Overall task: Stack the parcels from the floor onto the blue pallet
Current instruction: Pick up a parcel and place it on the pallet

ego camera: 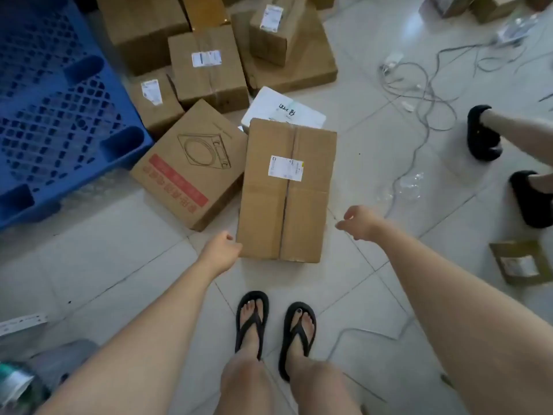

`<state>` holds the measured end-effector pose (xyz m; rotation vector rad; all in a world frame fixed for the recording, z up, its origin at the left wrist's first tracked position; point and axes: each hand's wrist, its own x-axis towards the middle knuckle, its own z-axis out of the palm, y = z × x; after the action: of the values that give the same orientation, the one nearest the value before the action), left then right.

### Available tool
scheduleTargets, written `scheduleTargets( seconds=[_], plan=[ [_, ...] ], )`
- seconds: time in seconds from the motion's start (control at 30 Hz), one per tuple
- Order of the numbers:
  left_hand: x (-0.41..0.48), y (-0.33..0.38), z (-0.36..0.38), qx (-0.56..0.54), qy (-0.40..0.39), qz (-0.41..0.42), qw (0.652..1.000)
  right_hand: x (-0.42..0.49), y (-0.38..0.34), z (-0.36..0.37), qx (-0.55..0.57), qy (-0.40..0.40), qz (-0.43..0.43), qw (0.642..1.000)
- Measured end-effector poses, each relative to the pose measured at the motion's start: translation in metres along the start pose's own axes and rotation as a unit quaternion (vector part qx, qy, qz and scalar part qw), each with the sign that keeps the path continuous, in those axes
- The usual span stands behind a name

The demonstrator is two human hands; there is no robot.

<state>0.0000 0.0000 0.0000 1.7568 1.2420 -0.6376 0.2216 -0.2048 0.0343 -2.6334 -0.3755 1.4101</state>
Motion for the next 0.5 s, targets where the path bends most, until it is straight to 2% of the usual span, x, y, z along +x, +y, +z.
scheduleTargets(
  seconds=[0.1,0.2,0.27,0.37,0.5],
  plan=[
    [0.077,-0.002,0.036,-0.015,0.032,-0.016,0.999,0.076,0.025,0.043,0.008,0.017,0.034,0.999],
    [0.158,-0.016,0.074,-0.054,0.067,-0.015,0.996,0.157,0.05,0.097,0.104,0.017,0.066,0.992],
    [0.208,-0.029,0.093,-0.102,0.093,-0.026,0.99,0.211,0.065,0.13,0.238,0.002,0.101,0.966],
    [0.281,-0.055,0.115,-0.199,0.101,-0.031,0.974,0.284,0.087,0.172,0.399,-0.038,0.147,0.904],
    [0.349,-0.07,0.118,-0.327,0.07,0.009,0.942,0.352,0.097,0.197,0.441,-0.036,0.121,0.888]
  ],
)
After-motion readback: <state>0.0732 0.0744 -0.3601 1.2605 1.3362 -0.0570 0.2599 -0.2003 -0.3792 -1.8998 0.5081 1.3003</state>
